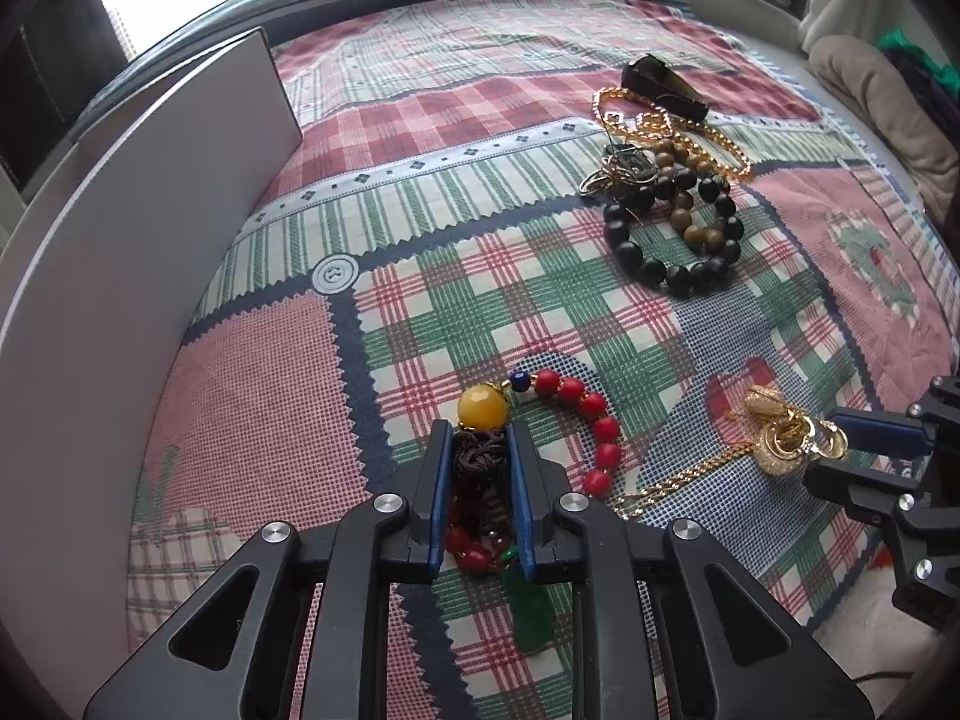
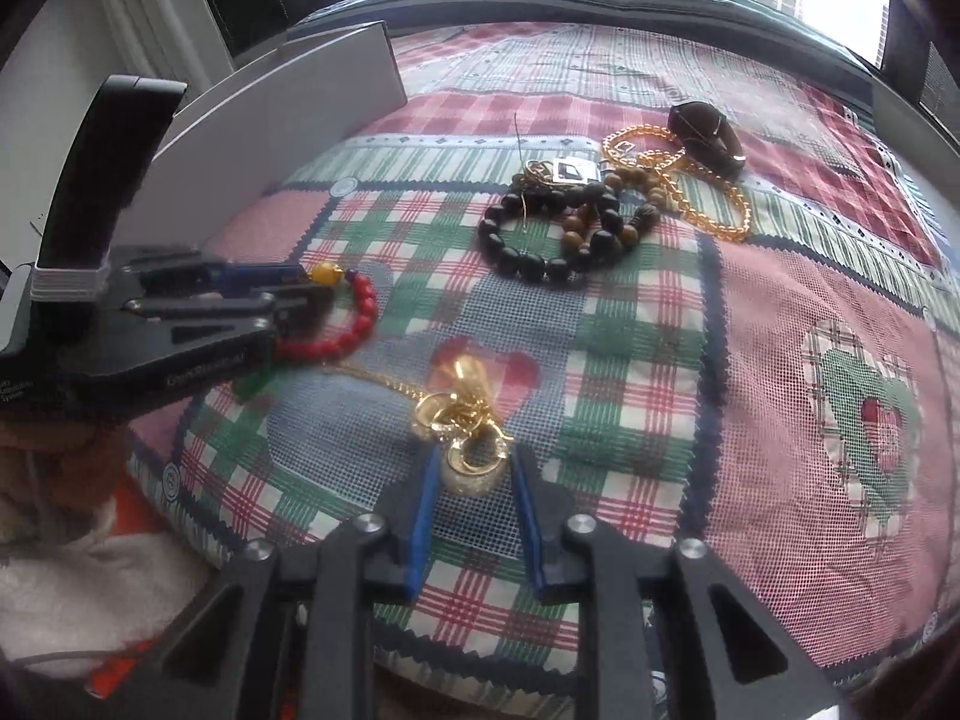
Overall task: Organize jewelry
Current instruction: 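Grasp the dark cord with green pendant with the left tool while the right holds the earrings, then carry both items into the white box and open both tools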
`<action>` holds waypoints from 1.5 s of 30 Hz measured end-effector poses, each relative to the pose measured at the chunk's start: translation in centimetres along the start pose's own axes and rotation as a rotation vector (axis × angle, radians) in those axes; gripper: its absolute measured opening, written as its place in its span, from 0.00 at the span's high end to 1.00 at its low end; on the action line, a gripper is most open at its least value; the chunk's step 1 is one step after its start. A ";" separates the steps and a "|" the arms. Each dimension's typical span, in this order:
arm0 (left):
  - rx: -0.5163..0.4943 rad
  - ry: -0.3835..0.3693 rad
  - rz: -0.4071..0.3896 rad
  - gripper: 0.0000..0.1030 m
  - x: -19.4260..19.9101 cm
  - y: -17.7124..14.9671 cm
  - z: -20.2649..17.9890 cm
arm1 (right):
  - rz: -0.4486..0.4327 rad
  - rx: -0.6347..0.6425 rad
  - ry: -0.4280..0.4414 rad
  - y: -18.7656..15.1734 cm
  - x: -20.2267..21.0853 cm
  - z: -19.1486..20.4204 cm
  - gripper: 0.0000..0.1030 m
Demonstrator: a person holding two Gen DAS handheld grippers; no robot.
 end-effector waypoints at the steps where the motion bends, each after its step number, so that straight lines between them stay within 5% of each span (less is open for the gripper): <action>1: 0.008 -0.006 -0.001 0.85 0.1 0.0 0.1 | -0.003 -0.006 0.002 0.1 0.1 -0.1 0.76; 14: 0.143 -0.150 -0.145 0.89 7.3 2.3 2.3 | -0.029 -0.042 0.018 0.5 0.5 -1.0 0.76; 21: 0.278 -0.288 -0.179 0.89 9.6 2.2 4.7 | -0.055 -0.041 0.015 0.9 0.9 -1.8 0.76; 27: 0.315 -0.284 -0.188 0.89 9.7 1.3 6.0 | -0.029 -0.017 0.031 0.0 -0.1 -2.1 0.75; 31: 0.321 -0.285 -0.181 0.89 9.4 0.8 6.1 | -0.018 0.002 0.022 -0.6 -0.3 -2.2 0.54; 39: 0.327 -0.277 -0.178 0.89 9.5 0.0 6.0 | -0.049 0.081 -0.023 1.0 -1.9 -1.0 0.54; 42: 0.329 -0.271 -0.192 0.89 10.7 -0.1 6.1 | -0.046 0.113 -0.033 1.2 -1.7 -0.8 0.71; 45: 0.323 -0.268 -0.225 0.89 12.7 0.2 6.2 | -0.033 0.058 0.011 1.5 -0.6 -1.4 0.72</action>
Point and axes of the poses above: each gripper's, at about its wrist camera, not at the fingertips, and x roughly against the way its jaws point, z to its left, y to its top, the point moved 10 cm from there along -x, roughly the way its jaws point, and after that the axes turned 12 degrees about -y, right-handed, at the moved point
